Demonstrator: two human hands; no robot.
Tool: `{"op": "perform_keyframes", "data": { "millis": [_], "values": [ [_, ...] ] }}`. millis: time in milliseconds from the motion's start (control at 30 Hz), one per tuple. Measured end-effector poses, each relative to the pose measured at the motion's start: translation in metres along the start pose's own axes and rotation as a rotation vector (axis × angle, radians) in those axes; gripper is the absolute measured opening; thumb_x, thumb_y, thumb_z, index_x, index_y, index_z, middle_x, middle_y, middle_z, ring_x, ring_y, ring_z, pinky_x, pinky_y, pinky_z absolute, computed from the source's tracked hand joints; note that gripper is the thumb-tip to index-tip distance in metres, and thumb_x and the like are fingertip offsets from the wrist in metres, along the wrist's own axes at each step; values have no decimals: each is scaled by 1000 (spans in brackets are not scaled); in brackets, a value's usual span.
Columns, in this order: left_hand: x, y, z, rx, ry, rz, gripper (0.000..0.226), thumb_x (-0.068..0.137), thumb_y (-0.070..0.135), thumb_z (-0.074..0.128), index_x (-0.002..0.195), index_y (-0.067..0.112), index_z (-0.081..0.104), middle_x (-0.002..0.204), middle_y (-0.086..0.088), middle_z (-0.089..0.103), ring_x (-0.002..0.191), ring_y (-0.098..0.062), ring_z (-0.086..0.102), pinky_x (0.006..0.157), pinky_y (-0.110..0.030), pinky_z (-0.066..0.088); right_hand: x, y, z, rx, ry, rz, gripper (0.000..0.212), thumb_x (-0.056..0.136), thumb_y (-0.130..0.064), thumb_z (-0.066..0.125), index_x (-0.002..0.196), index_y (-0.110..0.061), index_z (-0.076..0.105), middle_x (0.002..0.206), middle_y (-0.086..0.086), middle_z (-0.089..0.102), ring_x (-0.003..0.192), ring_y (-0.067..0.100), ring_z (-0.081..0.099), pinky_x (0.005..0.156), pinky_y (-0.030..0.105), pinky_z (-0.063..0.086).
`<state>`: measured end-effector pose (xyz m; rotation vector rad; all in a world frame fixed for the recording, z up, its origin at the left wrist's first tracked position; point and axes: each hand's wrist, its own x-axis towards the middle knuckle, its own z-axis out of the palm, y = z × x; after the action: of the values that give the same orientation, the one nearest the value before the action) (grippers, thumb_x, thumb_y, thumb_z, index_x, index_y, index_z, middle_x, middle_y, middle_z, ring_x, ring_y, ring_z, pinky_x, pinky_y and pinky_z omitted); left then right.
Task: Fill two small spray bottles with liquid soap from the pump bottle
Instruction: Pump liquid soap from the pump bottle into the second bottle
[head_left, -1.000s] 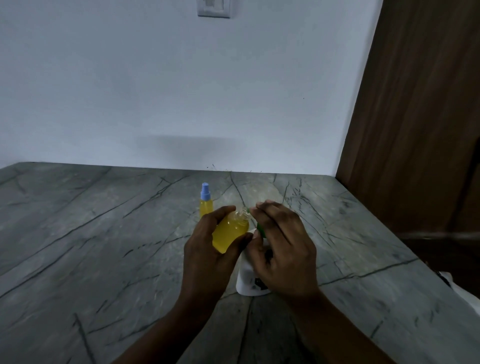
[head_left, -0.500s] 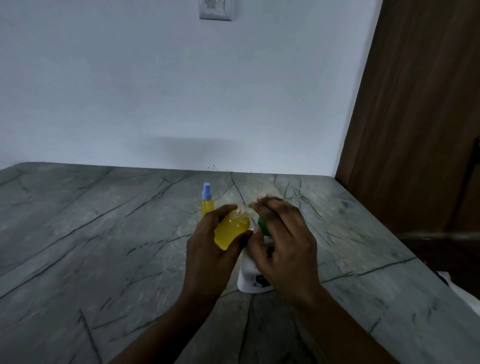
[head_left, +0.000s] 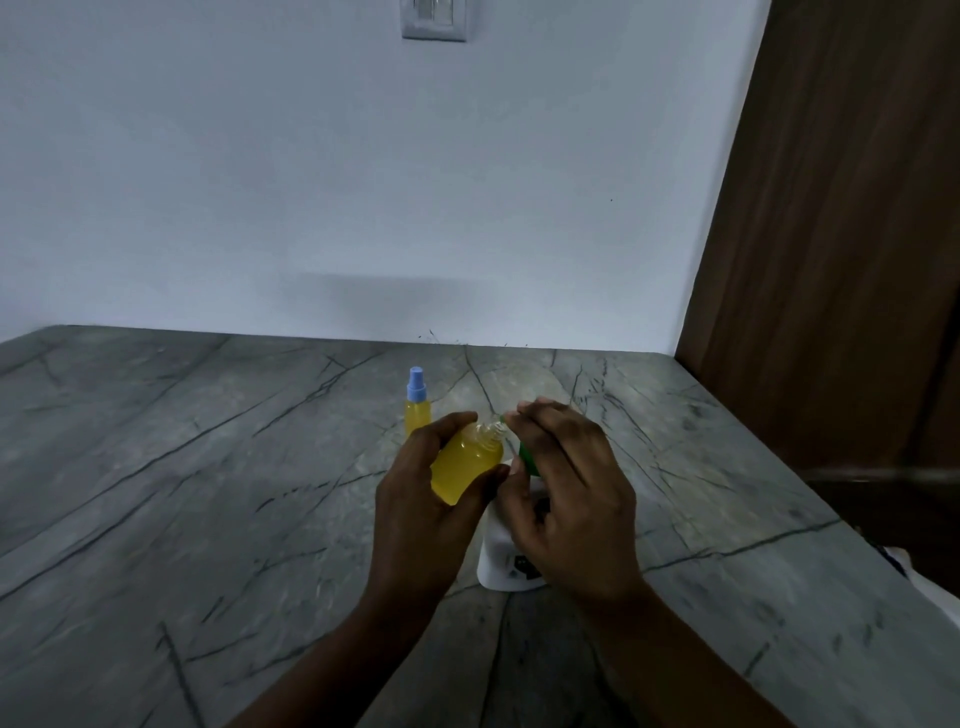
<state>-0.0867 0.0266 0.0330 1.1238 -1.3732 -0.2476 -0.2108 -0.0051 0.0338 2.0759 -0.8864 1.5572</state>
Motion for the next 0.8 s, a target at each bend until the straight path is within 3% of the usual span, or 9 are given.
{"op": "perform_keyframes", "data": {
  "millis": [233,500,800],
  "values": [
    [0,0,0,-18,-1,-4,54,65,46,64,114,23,57,103,19,60,92,8,57,72,-5,43,-3,0,3,10,25,-15,49,99,-30,33,102,3,69,105,15,67,107,23,56,97,25,42],
    [1,1,0,-24,-6,-10,52,67,43,66,113,21,58,100,19,62,90,8,58,72,-6,44,-1,1,0,-1,-6,-1,35,86,-21,49,106,1,68,109,13,66,109,21,54,96,25,43],
    [0,3,-2,-34,-11,-2,51,67,42,64,113,20,58,101,19,62,92,8,58,74,-6,44,4,-1,-4,13,-12,35,35,83,-19,50,108,-1,68,111,12,65,111,17,51,98,15,35]
  ]
}}
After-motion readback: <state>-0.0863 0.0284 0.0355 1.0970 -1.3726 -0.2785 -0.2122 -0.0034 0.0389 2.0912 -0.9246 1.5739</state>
